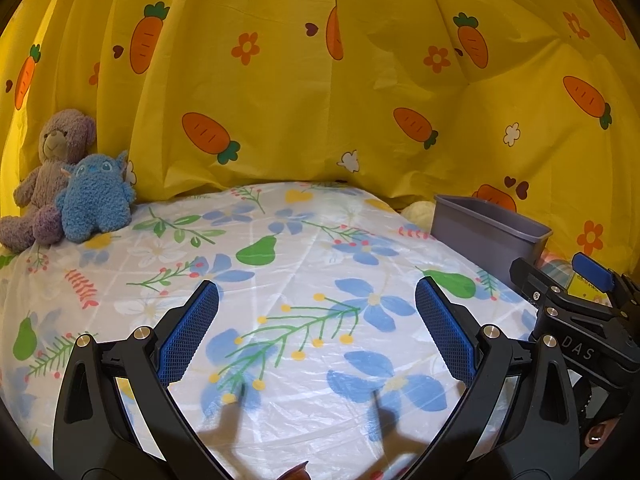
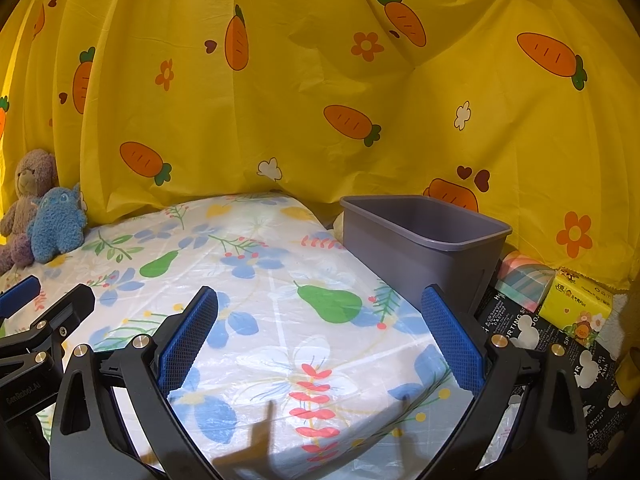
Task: Collect trash
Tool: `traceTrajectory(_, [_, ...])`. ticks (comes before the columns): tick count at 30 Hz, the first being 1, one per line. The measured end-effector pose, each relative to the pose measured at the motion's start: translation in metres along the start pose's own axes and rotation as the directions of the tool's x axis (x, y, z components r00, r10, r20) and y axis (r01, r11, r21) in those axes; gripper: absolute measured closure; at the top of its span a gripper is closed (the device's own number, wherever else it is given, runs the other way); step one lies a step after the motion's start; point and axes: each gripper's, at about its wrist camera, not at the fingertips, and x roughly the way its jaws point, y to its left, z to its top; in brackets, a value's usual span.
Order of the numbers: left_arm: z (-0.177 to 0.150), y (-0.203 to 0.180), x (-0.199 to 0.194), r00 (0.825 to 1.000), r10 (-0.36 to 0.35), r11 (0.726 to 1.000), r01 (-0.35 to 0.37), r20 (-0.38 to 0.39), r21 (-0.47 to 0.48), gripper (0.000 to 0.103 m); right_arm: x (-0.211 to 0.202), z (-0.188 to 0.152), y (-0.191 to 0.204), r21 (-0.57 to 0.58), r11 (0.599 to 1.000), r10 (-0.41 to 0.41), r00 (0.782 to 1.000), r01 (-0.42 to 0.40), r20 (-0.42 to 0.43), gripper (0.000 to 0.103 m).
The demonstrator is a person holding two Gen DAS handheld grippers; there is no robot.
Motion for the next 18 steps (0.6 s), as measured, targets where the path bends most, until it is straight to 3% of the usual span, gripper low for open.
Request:
traceTrajectory(4, [-0.0007,0.0033,-0.0012,1.0,-0.005,1.0,0.005,0.002,-0.008,0.008,0.0004,-0.0003,-0.0005,0.0,1.0,0.001,1.0,-0.001,-0.001,0.006])
traceTrajectory(7, [-0.002,0.0055,-0.0027,1.0,-0.002,1.0,0.002,0.011,-0.01,0.026,0.0022,-0.0025,0.0001,0.0,1.0,-0.002,1.0,0.002,-0.005,0.006])
traceTrajectory(18, [-0.0031,0.007,-0.0017,1.0,0.018,1.0,-0.018,0.005,-0.001,0.027,0.0038,-0.0051,0.0022,0.004,1.0,-0.009,1.0,0.009,-0.005,0.006])
